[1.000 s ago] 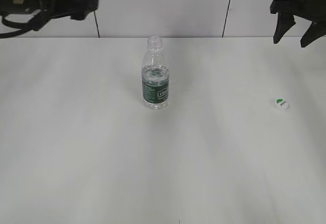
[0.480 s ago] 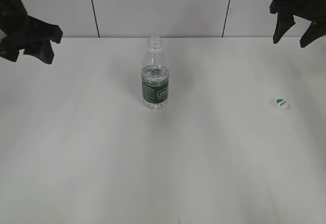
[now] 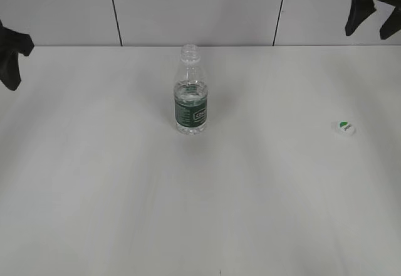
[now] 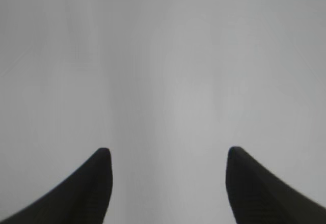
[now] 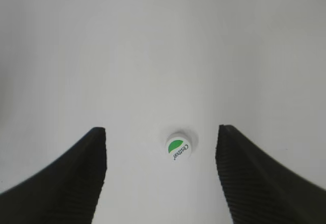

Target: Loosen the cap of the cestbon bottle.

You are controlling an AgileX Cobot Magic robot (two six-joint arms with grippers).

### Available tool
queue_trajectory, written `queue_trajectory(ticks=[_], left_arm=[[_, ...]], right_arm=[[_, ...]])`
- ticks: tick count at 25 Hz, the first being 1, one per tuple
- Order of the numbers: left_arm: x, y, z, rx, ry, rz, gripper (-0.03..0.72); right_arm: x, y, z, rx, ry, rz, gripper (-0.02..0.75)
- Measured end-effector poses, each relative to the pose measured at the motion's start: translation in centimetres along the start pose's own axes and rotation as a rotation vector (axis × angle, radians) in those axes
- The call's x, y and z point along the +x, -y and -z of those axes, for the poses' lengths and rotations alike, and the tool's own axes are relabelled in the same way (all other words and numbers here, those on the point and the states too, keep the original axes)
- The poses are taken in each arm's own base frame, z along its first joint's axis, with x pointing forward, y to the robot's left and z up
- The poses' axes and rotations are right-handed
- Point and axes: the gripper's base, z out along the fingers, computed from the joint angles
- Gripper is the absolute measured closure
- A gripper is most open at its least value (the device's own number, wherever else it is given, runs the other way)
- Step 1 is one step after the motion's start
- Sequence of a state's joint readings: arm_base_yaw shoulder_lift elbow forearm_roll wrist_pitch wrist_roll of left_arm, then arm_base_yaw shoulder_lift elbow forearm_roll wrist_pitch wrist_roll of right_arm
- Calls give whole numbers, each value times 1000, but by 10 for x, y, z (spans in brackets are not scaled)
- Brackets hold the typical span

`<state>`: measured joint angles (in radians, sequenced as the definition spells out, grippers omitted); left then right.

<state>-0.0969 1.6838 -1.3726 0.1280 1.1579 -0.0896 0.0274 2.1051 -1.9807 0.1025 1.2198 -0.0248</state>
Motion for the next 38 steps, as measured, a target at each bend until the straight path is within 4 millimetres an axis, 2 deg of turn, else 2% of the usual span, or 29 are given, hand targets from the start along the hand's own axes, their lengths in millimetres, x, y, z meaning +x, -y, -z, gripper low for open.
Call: queue_trajectory(ticks=[5, 9, 12, 17, 21, 26, 29, 33, 38], left_arm=[[-1, -27, -18, 37, -99, 67, 250], [1, -49, -22, 72, -113, 148, 250], [2, -55, -22, 74, -113, 168, 250], [3, -51, -16, 124, -94, 168, 250], [14, -49, -6, 130, -78, 149, 250], [41, -48, 16, 118, -44, 120, 250], [62, -46, 33, 110, -4, 105, 250], [98, -43, 53, 99, 52, 103, 250], [148, -42, 61, 14, 112, 75, 250]], right_arm=[[5, -2, 26, 1, 43, 15, 227], [24, -3, 44, 13, 31, 31, 227], [49, -2, 55, 35, -3, 38, 227], [95, -3, 79, 43, -31, 40, 227], [131, -4, 101, 43, -21, 41, 227], [178, -7, 127, 40, 22, 42, 227], [208, -7, 136, 40, 37, 43, 227], [245, -7, 144, 50, 66, 48, 227], [285, -5, 152, 72, 125, 59, 227]])
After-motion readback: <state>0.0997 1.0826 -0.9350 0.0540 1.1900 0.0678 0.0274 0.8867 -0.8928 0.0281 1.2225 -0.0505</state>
